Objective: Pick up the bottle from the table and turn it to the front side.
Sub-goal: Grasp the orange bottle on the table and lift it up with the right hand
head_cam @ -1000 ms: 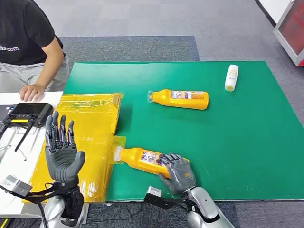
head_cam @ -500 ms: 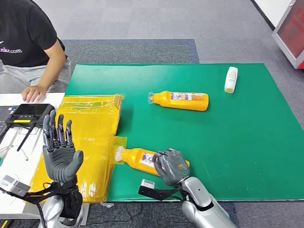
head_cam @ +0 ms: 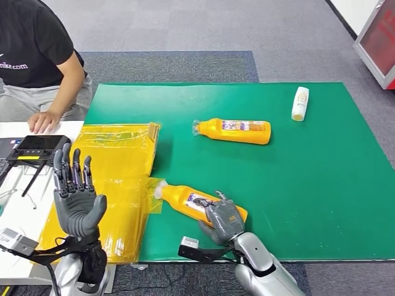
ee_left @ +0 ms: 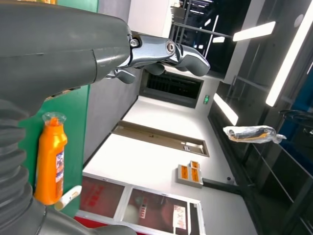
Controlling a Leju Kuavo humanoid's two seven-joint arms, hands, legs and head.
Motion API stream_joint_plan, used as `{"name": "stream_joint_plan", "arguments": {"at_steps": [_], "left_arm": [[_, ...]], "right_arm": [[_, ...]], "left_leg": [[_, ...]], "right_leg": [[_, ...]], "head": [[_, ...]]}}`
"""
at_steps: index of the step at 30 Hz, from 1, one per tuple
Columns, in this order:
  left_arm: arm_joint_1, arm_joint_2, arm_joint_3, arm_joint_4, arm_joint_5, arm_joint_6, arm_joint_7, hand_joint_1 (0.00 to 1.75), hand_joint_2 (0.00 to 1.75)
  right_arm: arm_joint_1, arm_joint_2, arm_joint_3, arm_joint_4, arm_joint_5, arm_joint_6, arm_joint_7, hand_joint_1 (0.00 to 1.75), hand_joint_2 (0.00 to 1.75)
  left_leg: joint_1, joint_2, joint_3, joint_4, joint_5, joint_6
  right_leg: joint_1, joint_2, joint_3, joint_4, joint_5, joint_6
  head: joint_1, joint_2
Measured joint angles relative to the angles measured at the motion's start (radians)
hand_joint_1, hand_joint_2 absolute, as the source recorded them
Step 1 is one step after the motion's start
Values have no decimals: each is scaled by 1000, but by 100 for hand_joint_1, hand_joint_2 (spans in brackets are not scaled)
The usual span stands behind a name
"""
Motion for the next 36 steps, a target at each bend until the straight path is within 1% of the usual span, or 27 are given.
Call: {"name": "stream_joint_plan", "arguments": {"at_steps": [3,9,11,14,20,24,28,36], "left_arm": [[0,0,2,-1,0,-1,0,0,175],[0,0,5,-1,-5,-11,0,0,175],[0,0,7,-1,-8,-15,0,0,175],[0,-1,9,-1,-12,-18,0,0,175],[-2,-3,13,-1,-20,-25,0,0,175],[-3,-3,13,-1,-21,-27,0,0,175],[-12,-7,13,-1,-25,-33,0,0,175],[-16,-9,13,-1,-30,-35,0,0,175]], "right_arm": [[-5,0,0,-1,3,13,7,0,175],[4,-2,1,-18,4,4,4,0,175],[14,-3,1,-32,3,-13,-6,0,175],[41,-6,2,-67,7,-63,-24,0,175],[87,-12,0,-156,57,-131,-31,0,175],[93,-13,-1,-174,65,-146,-33,0,175],[105,-16,-7,-277,112,-197,-27,0,175],[119,-21,-16,-325,99,-197,-35,0,175]], "left_leg": [[0,0,0,0,0,0],[0,0,0,0,-1,0],[0,0,0,0,-1,0],[0,0,-2,0,-1,0],[0,0,-7,0,0,0],[0,0,-7,0,0,-1],[0,0,-9,0,-1,-1],[0,0,-10,0,-1,0]], "right_leg": [[0,0,0,0,0,0],[0,0,0,0,0,0],[0,0,0,0,0,0],[0,0,-2,0,-1,0],[0,0,-7,0,0,0],[0,0,-7,0,0,0],[0,0,-9,0,-1,0],[0,0,-10,0,-1,0]], "head": [[0,0],[0,0],[0,0],[0,0],[0,0],[0,0],[0,0],[0,0]]}}
